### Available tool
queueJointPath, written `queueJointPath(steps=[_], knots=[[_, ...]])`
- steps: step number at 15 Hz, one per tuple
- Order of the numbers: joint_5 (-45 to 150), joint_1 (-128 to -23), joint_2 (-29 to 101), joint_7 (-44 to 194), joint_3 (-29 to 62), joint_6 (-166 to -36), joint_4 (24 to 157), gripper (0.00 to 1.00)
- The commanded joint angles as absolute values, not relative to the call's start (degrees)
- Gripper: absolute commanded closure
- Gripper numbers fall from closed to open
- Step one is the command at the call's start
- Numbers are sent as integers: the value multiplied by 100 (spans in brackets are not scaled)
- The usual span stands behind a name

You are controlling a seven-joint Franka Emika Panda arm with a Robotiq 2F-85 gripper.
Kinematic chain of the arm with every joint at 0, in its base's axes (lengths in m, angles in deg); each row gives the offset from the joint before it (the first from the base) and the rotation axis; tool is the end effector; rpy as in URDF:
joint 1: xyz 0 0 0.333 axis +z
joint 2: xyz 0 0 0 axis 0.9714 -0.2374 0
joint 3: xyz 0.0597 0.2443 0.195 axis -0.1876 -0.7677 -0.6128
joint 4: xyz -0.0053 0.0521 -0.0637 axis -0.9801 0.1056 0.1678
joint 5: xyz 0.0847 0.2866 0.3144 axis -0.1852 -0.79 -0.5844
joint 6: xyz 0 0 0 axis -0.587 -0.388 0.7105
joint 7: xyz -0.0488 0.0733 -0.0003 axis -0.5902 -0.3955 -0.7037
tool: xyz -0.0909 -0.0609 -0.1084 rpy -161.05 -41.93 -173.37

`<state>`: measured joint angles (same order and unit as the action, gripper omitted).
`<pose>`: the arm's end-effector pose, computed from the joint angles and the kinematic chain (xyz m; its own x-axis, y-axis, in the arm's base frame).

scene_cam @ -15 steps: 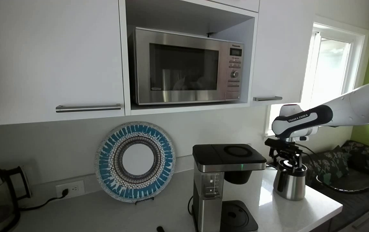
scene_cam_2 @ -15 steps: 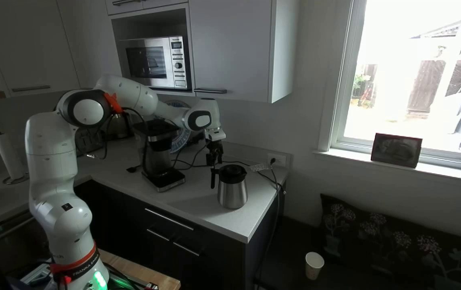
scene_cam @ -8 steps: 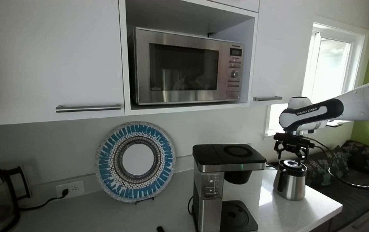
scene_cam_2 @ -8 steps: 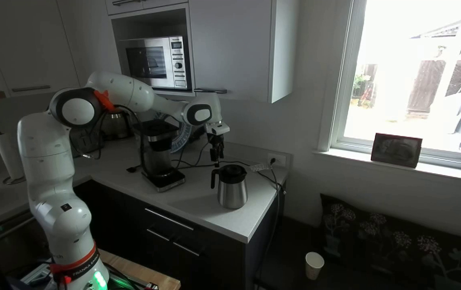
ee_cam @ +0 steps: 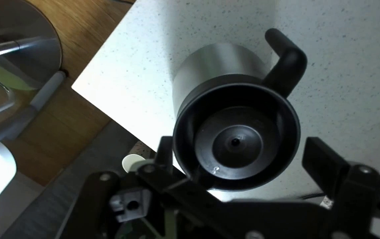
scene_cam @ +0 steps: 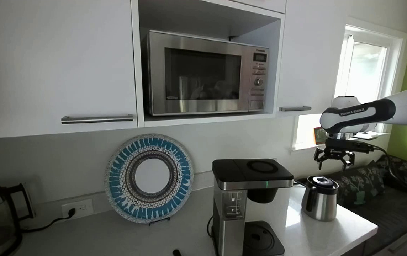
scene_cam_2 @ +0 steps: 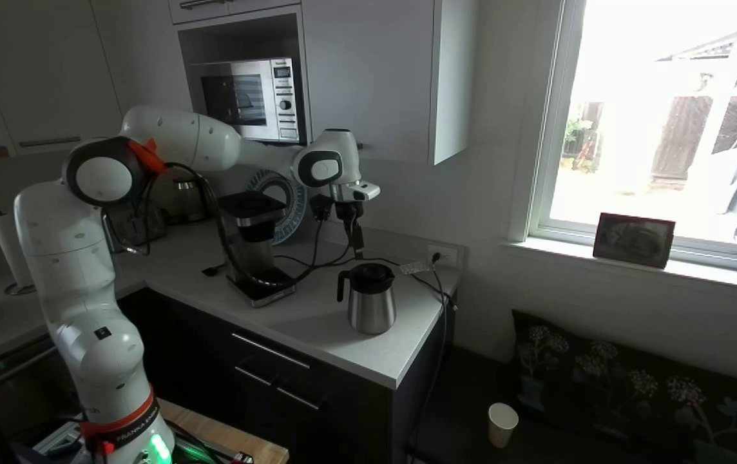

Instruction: Turn the coffee machine by pushing the handle to the left

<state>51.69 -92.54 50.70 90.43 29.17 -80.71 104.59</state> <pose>0.5211 -0.3451 0.4516 0.6077 -0.7854 0.1178 -0.7915 -0.6110 0.0095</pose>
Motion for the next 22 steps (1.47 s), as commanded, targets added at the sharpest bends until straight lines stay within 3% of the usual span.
queueJointPath(steps=[1,13,22], knots=[[5126,-9344,5165,7717,2965,-7639,10300,0],[5481,-9577,5157,3878,3160,-7439,9752,0],[5305,-9600,5112,4012,3177,-7425,9660,0]])
